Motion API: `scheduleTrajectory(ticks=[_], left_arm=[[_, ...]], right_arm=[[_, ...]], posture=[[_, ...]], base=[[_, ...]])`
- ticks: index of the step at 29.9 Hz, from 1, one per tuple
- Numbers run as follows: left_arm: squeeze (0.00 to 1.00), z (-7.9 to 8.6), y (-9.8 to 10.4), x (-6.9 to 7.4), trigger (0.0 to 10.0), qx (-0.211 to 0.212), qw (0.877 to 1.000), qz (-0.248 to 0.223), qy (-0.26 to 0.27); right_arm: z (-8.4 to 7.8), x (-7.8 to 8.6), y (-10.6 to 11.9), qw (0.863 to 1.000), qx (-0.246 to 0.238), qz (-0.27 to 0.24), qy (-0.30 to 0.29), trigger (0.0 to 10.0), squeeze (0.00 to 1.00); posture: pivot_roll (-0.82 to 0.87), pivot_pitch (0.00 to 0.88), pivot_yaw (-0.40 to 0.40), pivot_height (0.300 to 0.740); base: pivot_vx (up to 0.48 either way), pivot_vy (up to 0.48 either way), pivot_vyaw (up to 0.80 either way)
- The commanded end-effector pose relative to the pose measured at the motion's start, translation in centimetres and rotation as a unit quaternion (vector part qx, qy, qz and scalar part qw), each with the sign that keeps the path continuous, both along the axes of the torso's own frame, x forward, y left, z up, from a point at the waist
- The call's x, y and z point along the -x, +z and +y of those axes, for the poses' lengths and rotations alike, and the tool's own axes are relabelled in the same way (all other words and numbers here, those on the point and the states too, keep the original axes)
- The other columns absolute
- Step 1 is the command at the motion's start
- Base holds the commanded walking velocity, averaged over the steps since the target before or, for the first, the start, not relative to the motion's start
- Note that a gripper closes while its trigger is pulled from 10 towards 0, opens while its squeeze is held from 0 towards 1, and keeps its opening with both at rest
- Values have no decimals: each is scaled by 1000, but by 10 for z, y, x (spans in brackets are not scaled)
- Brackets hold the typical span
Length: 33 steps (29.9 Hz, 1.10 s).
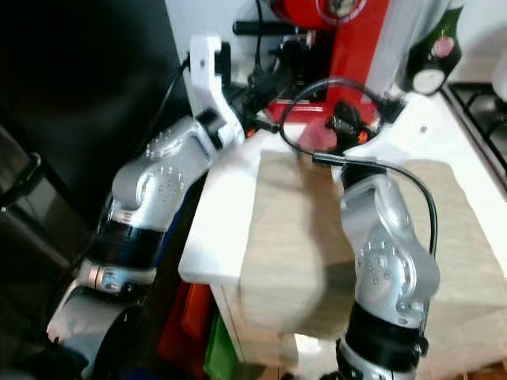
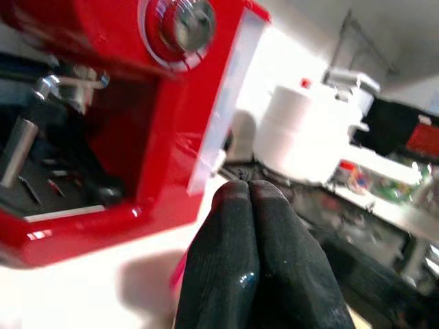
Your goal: Restocking fridge
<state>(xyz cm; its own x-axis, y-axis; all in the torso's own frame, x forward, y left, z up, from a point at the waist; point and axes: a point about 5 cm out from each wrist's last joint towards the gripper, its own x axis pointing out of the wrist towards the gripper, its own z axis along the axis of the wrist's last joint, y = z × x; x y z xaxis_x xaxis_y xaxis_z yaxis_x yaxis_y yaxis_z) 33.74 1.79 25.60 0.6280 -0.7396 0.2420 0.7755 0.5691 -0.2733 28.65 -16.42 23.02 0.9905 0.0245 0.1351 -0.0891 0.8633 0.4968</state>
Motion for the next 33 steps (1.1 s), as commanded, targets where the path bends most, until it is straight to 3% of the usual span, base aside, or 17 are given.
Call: scheduleTrajectory(ticks=[1,2,5,12,15,19,24,27,29,31,32,33], left_arm=[[0,10,11,3,10000,-3,999,-30,18],[0,10,11,3,10000,-3,999,-30,18],[0,27,14,5,10000,-26,993,-88,73],[0,37,1,17,10000,-58,985,-125,103],[0,38,-13,16,10000,-68,986,-105,113],[0,44,-31,5,10000,-81,981,-70,162],[0,54,-33,-1,10000,-90,974,-74,193],[0,65,-40,7,10000,-109,969,-88,204],[0,73,-51,17,10000,-115,969,-71,205],[0,77,-56,24,10000,-102,971,-57,207],[1000,77,-57,28,10000,-96,971,-61,211],[1000,77,-57,28,10000,-96,971,-61,211]], right_arm=[[6,3,6,1000,14,-12,11,10000,0],[6,3,6,1000,14,-12,11,10000,0],[10,2,6,996,87,-32,5,10000,0],[11,4,0,992,117,-42,-9,10000,0],[10,2,-5,988,145,-45,-20,10000,0],[13,-7,-15,985,167,-35,-23,10000,0],[11,-15,-12,981,185,-48,-34,10000,0],[7,-15,-13,974,213,-57,-60,10000,0],[3,-5,-16,957,268,-77,-84,10000,0],[-2,4,-21,956,265,-77,-97,10000,0],[-7,9,-29,958,258,-64,-109,10000,1000],[-7,9,-29,958,258,-64,-109,10000,1000]], posture=[[-120,0,84,740],[-120,0,84,740],[-103,0,80,740],[-94,0,68,740],[-89,0,53,740],[-73,0,35,740],[-71,0,29,740],[-81,0,33,740],[-79,0,30,740],[-76,0,29,740],[-68,0,24,740],[-68,0,24,740]], base=[[0,0,0],[0,0,0],[0,0,0],[0,0,0],[0,0,0],[0,0,0],[0,0,0],[0,0,0],[0,0,0],[0,0,0],[0,0,0],[0,0,0]])
